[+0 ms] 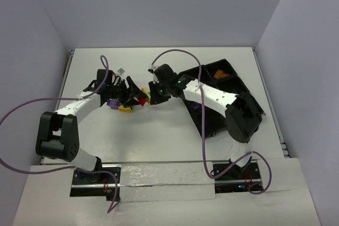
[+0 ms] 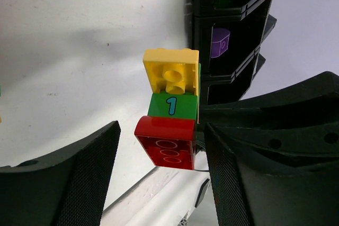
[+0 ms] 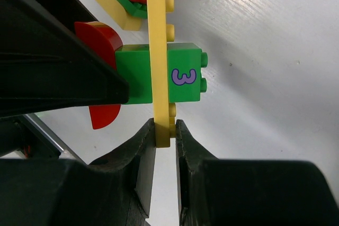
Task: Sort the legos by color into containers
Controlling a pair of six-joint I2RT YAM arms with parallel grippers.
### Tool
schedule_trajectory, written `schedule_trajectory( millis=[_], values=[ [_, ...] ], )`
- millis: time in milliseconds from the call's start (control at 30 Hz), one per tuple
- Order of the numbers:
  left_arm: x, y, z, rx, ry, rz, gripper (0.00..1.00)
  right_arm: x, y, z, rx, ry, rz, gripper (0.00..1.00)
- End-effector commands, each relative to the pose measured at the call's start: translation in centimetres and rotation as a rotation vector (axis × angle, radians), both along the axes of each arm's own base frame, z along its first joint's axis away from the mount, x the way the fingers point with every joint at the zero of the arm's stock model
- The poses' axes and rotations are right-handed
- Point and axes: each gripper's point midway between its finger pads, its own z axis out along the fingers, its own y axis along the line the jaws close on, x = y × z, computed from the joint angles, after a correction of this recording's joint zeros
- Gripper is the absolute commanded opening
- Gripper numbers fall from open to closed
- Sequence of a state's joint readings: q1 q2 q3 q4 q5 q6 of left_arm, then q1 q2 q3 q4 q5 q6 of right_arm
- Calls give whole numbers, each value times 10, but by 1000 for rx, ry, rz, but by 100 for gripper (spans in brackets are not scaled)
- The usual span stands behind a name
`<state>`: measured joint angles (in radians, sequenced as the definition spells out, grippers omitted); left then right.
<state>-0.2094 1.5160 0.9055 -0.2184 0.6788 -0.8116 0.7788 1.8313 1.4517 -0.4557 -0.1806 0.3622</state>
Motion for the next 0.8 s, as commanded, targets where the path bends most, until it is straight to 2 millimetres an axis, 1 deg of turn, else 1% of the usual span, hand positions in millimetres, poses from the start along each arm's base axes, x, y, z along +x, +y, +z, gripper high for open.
schedule_trajectory(
  millis=[0, 100, 200, 333, 400, 500, 533, 600, 633, 700, 733, 767],
  values=[
    [13, -10, 20, -29, -67, -19, 69, 9, 7, 41, 91, -90, 6, 0],
    [14, -12, 18, -30, -61, -19, 70, 10, 8, 41, 89, -92, 8, 0],
    [15, -13, 18, -33, -58, -19, 69, 11, 10, 45, 95, -99, 15, 0],
    [15, -15, 21, -34, -63, -16, 61, 10, 9, 45, 94, -100, 18, 0],
    [17, -14, 22, -28, -69, -9, 52, 10, 8, 43, 90, -100, 17, 0],
    [18, -13, 27, -24, -82, 3, 34, 11, 5, 41, 75, -103, 6, 0],
    [18, -13, 28, -26, -86, 4, 26, 12, 3, 40, 69, -106, -1, 0],
    [18, -14, 30, -30, -84, 2, 5, 12, -2, 38, 55, -110, -22, 0],
    [17, -13, 30, -29, -82, 2, 2, 13, -4, 37, 54, -109, -32, 0],
    [17, -13, 30, -29, -76, 6, 0, 15, -9, 35, 67, -91, -57, 0],
    [17, -13, 31, -31, -77, 6, 0, 17, -10, 38, 92, -78, -67, 0],
    [16, -13, 31, -37, -77, 7, 0, 17, -12, 35, 107, -55, -76, 0]
  ],
)
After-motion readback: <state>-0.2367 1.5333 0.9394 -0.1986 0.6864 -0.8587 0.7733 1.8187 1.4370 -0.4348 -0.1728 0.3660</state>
